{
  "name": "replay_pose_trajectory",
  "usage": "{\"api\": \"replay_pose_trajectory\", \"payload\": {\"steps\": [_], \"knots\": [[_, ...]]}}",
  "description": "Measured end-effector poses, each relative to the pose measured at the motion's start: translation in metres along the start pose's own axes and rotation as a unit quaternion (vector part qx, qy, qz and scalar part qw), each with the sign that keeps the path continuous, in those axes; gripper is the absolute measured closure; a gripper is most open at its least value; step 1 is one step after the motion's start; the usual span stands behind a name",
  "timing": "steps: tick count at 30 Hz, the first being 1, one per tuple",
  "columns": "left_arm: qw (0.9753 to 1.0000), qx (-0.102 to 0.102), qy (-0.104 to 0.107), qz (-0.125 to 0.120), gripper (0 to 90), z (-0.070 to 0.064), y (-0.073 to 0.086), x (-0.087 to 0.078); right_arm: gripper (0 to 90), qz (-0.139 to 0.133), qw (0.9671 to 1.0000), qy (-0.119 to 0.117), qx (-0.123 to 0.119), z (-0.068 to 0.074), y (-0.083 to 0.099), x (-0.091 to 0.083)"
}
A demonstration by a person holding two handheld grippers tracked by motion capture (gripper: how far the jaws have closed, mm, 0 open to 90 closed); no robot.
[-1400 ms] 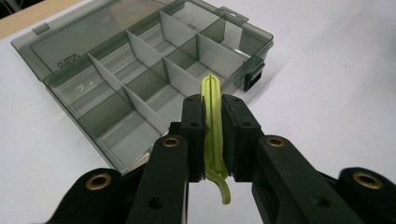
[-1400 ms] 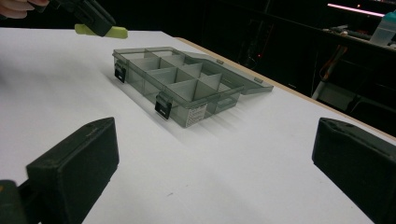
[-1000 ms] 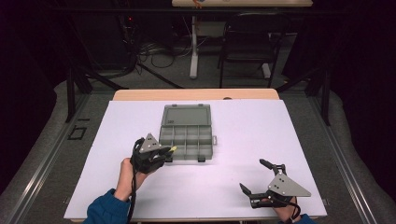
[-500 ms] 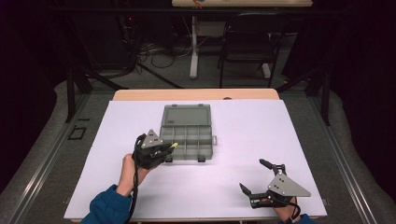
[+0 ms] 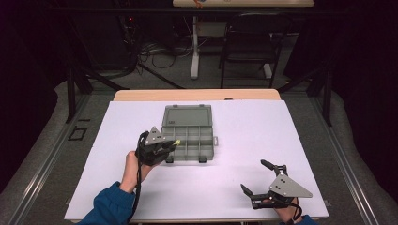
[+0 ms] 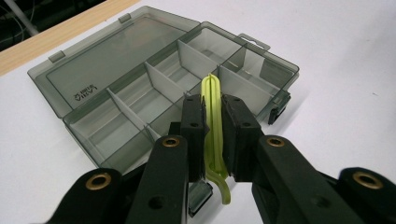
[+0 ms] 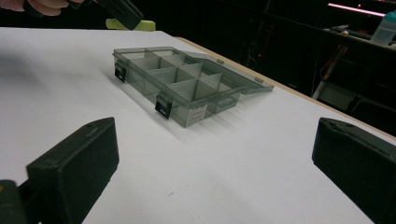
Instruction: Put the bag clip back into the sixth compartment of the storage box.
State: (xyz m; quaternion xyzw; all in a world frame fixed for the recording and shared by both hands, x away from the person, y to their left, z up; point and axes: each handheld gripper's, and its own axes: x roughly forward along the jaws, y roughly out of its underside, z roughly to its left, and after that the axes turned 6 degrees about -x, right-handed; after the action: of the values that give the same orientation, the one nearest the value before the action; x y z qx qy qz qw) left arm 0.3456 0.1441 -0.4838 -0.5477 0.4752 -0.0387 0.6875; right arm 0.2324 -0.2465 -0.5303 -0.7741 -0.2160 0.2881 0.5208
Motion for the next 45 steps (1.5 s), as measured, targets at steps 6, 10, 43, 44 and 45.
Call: {"api": "replay_pose_trajectory", "payload": {"steps": [6,10,43,44,45], "knots": [[1.0,0.001,0.0,-0.001,79.7,0.002,-0.003,0.004,0.2,0.001,1.0,0.0,0.001,0.0,0.0,0.0],[1.0,0.001,-0.001,0.001,79.8,0.003,-0.004,0.008,0.2,0.001,1.0,0.0,0.001,0.0,0.0,0.0],[0.9999,0.004,0.013,0.004,79.7,0.012,-0.006,0.03,0.2,0.002,1.0,0.001,0.0,0.0,0.0,-0.001],[0.9999,0.004,0.013,0.005,79.7,0.012,-0.006,0.031,0.2,0.002,1.0,0.001,0.0,0.0,0.0,-0.001],[0.9999,0.003,0.013,0.005,79.7,0.012,-0.005,0.032,0.2,0.001,1.0,0.001,0.001,0.0,0.0,-0.001]]}}
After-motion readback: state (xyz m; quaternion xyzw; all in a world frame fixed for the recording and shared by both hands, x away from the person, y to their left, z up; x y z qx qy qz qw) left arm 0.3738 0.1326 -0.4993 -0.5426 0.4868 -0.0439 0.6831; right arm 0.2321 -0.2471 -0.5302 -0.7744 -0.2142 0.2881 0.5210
